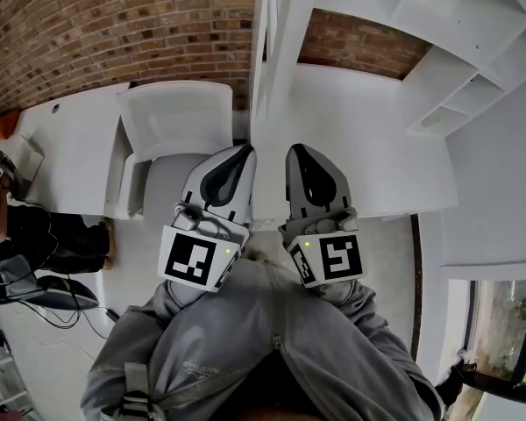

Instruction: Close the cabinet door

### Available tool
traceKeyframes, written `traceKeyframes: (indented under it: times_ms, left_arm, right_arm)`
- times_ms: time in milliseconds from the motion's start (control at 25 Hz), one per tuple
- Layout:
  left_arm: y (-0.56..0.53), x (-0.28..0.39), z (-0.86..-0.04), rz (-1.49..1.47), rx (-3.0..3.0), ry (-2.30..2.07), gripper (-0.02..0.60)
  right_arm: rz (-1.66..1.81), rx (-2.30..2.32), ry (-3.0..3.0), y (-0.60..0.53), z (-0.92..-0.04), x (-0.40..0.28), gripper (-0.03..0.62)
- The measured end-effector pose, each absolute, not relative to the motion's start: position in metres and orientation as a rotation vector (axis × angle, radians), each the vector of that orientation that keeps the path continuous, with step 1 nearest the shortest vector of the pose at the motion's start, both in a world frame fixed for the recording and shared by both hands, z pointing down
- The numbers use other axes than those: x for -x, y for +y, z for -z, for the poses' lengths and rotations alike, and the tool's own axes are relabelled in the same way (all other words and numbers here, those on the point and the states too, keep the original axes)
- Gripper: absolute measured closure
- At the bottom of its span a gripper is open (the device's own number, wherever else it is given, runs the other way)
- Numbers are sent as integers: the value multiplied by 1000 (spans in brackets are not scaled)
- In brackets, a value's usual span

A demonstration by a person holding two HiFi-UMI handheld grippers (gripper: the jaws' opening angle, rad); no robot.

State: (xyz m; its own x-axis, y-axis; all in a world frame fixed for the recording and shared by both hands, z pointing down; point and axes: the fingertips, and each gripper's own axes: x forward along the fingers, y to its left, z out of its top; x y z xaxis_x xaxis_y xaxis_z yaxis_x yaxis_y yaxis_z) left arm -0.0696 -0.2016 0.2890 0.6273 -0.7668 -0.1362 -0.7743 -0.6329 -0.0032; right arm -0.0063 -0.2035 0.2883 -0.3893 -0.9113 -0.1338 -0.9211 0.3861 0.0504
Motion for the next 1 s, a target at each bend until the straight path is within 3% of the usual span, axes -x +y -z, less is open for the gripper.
traceKeyframes:
  times_ms: [1000]
  left_arm:
    - [-205,71,-183,-321,2587,1223,575]
  right_arm:
    - [-511,1490,2518,-205,-159,7,565]
